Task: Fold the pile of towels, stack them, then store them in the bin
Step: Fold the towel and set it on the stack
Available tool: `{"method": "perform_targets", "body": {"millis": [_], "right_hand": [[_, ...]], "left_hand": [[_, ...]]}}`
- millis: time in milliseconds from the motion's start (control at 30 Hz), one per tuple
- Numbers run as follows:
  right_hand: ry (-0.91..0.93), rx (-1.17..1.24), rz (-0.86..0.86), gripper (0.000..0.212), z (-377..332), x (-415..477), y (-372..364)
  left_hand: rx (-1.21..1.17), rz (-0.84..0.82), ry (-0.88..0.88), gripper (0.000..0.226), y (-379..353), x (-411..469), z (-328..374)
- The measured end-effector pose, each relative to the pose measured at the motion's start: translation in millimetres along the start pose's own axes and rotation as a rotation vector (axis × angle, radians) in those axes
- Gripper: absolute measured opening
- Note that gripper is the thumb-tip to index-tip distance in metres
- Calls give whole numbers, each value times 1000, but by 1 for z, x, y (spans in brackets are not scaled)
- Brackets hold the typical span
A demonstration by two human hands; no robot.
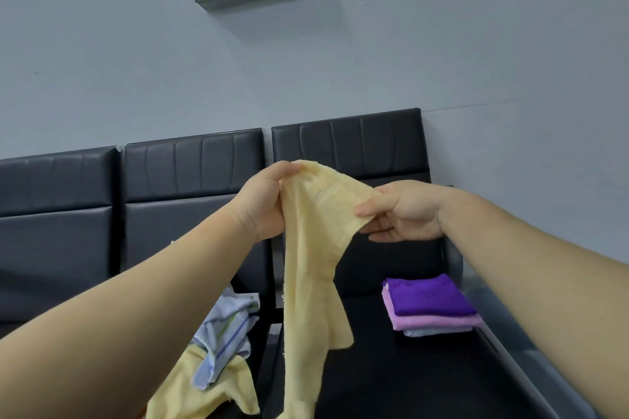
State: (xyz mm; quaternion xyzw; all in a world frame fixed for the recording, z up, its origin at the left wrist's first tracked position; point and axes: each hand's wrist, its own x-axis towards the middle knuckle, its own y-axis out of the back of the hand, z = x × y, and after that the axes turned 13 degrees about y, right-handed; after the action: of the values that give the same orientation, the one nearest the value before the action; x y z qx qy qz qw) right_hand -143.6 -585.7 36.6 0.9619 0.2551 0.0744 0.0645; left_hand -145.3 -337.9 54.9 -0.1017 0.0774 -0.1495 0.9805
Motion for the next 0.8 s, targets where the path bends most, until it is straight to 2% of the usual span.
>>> {"method": "perform_targets", "body": {"millis": [133, 267, 333, 500, 600, 700, 800], "right_hand": [[148, 234, 36, 37, 12, 6, -9], [243, 304, 51, 39, 17, 10, -14], [250, 291, 39, 33, 18, 11, -13], [93, 139, -71, 29, 30, 10, -16], [0, 23, -134, 28, 41, 9, -23], [-19, -40, -165, 30, 52, 7, -27], [57, 78, -121, 17, 60, 3, -27]], "left_hand": [[-38, 54, 30, 37, 2, 5, -1], [272, -68, 246, 55, 6, -1, -1], [392, -117, 287, 52, 10, -1, -2], [199, -17, 106, 39, 10, 0, -2], [76, 68, 56, 31, 3, 2, -10], [-88, 219, 79, 14, -1, 12, -19], [-106, 284, 162, 20, 2, 20, -31]]}}
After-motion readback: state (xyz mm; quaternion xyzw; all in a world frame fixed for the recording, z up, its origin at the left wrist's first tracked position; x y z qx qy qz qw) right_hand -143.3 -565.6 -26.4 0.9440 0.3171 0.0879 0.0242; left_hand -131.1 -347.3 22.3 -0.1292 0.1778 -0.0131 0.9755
